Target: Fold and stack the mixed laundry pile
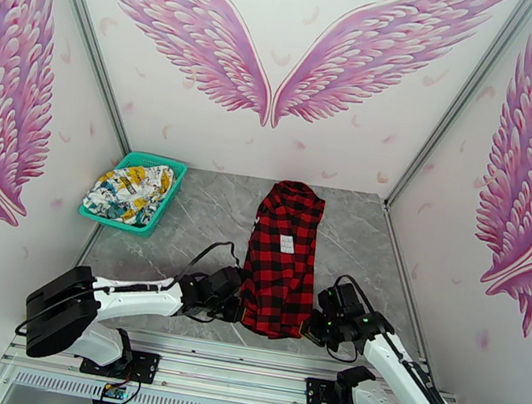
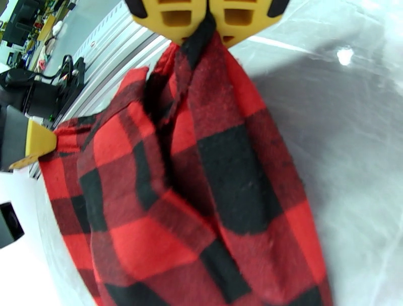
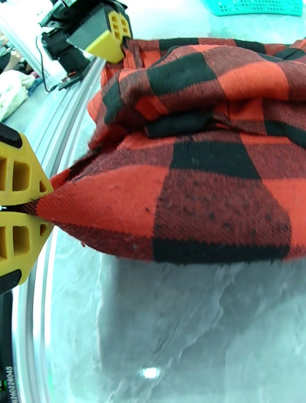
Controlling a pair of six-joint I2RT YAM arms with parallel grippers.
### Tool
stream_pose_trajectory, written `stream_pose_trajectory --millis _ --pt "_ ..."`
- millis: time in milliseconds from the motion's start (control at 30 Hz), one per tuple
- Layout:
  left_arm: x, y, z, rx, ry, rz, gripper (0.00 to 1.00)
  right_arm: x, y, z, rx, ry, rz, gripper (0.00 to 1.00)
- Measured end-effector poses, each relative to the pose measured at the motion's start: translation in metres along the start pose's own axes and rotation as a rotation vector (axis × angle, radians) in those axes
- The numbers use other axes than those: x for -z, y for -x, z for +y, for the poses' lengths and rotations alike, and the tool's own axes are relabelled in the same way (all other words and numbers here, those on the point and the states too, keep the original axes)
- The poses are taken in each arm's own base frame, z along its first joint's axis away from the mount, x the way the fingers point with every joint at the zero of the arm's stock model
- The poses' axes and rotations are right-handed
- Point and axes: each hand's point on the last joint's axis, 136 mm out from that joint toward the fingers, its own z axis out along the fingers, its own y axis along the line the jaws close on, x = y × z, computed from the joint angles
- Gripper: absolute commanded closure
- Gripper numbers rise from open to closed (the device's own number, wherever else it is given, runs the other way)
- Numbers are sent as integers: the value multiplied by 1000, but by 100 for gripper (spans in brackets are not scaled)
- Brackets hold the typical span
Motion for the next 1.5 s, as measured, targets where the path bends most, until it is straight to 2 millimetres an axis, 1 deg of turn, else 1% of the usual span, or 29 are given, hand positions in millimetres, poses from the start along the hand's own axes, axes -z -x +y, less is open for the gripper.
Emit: stream_pose_trajectory --millis 133,200,233,300,367,433,567,633,733,800,867,967,1067,1167,1267,1333,1500 --pt "13 22 -22 -29 -30 -51 100 21 16 17 16 9 -65 100" --pt "20 29 -30 -41 -43 -70 100 31 22 26 28 20 -95 100" --pt "22 31 -32 -46 -48 -77 100 34 23 27 31 24 -105 100" --pt "25 31 -33 -50 -50 -81 100 36 21 25 27 18 -108 100" --pt "25 29 -32 -49 -45 -74 100 37 17 21 22 12 -110 100" --pt "24 21 -27 -46 -39 -64 100 37 8 14 14 10 -110 100" --pt "22 -3 -17 -50 -16 -18 100 36 -8 0 -10 -3 -92 100" --pt "21 -14 -20 -69 -11 2 100 38 -14 -4 -16 -7 -88 100" --pt "21 -20 -25 -91 -14 4 100 39 -19 -8 -21 -16 -78 100" --pt "22 -18 -25 -95 -4 0 100 38 -19 -9 -27 -26 -68 100" --pt "26 -12 -29 -98 1 -18 100 37 -19 -11 -34 -39 -62 100" --pt "33 6 -40 -96 -17 -62 100 38 -15 -10 -47 -55 -67 100" --pt "38 23 -46 -82 -27 -101 100 44 -5 -1 -53 -52 -88 100" --pt "40 39 -45 -59 -27 -127 100 55 13 15 -44 -31 -139 100" --pt "39 57 -44 -29 -27 -147 100 66 35 35 -32 -14 -191 100" --pt "41 75 -45 -9 -31 -168 100 73 53 48 -28 -10 -220 100" --pt "50 132 -51 28 -59 -246 100 86 102 74 -48 7 -301 100"
